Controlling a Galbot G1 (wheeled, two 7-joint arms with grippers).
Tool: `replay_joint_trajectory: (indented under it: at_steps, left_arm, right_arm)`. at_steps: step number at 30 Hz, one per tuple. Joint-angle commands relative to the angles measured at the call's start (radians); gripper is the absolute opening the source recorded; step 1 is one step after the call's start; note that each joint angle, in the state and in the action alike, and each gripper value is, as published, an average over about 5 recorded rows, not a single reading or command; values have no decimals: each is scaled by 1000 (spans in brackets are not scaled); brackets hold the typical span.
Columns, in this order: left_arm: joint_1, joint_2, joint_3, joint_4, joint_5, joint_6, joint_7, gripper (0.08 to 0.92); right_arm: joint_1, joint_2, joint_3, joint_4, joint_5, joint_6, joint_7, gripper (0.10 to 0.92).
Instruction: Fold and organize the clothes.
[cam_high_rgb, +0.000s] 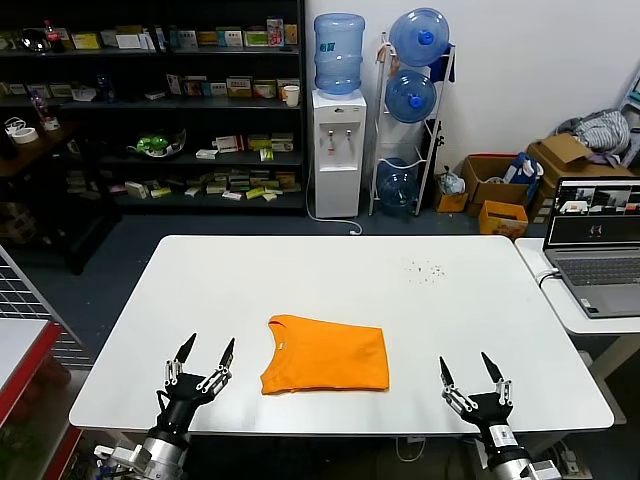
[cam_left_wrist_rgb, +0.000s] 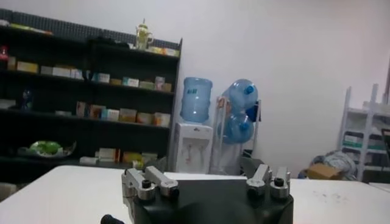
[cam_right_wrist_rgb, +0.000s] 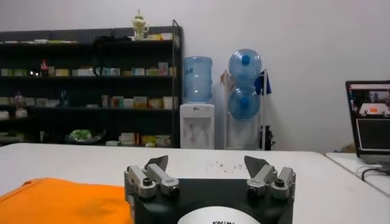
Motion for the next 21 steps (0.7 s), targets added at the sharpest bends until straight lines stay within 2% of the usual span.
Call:
replay_joint_trajectory:
  at_steps: [1, 21]
  left_arm:
    - [47, -24, -49, 3, 54, -79, 56, 823]
    - [33, -25, -46, -1, 47, -80, 56, 823]
  right_arm:
    - [-16, 57, 44, -27, -73, 92, -36, 823]
    - [-18, 59, 55, -36, -66, 96, -31, 823]
